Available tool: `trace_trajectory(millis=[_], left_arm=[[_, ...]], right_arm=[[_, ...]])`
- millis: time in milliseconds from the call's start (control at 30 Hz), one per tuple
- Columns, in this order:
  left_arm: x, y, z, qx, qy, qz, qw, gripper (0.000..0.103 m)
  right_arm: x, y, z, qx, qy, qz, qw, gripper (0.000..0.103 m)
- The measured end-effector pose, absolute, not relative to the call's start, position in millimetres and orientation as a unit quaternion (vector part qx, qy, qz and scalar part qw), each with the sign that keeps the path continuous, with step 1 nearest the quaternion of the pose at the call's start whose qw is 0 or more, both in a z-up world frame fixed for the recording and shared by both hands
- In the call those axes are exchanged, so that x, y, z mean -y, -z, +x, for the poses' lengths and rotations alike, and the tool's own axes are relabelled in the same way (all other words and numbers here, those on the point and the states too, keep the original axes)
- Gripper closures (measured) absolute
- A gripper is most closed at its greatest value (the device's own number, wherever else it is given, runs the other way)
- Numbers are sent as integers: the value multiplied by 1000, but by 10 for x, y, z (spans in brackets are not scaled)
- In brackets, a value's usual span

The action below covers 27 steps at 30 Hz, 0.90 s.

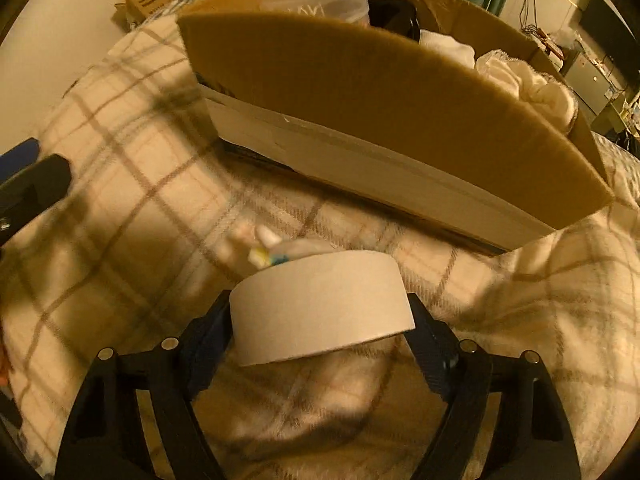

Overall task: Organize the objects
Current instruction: 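Grasp the white tape roll with the right tool while the left tool grasps the white figurine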

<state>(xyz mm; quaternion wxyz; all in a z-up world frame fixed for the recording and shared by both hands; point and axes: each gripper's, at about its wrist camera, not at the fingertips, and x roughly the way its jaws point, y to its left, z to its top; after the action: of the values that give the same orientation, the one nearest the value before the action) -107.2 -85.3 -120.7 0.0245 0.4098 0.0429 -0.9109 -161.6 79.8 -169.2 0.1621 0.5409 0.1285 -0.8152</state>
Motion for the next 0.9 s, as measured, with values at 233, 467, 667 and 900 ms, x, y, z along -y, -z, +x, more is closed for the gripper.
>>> trace_trajectory(millis=[233,467,667,900], left_arm=[[803,1226,-1072,-31,909,416,22,0],[537,1212,-1055,9,909,416,13,0],[98,1244,-1083,34,907,419,-15,0],[-386,1468,-1316,40,892,446,-53,0]], right_arm=[[-917,1315,-1376,-152,814,541,145,22],[-1323,949,-1175,-116,863,481,103,22],[-1447,734,-1236,-85,895,433,66,22],[-1754,725,-1246,-55,905,420,48,22]])
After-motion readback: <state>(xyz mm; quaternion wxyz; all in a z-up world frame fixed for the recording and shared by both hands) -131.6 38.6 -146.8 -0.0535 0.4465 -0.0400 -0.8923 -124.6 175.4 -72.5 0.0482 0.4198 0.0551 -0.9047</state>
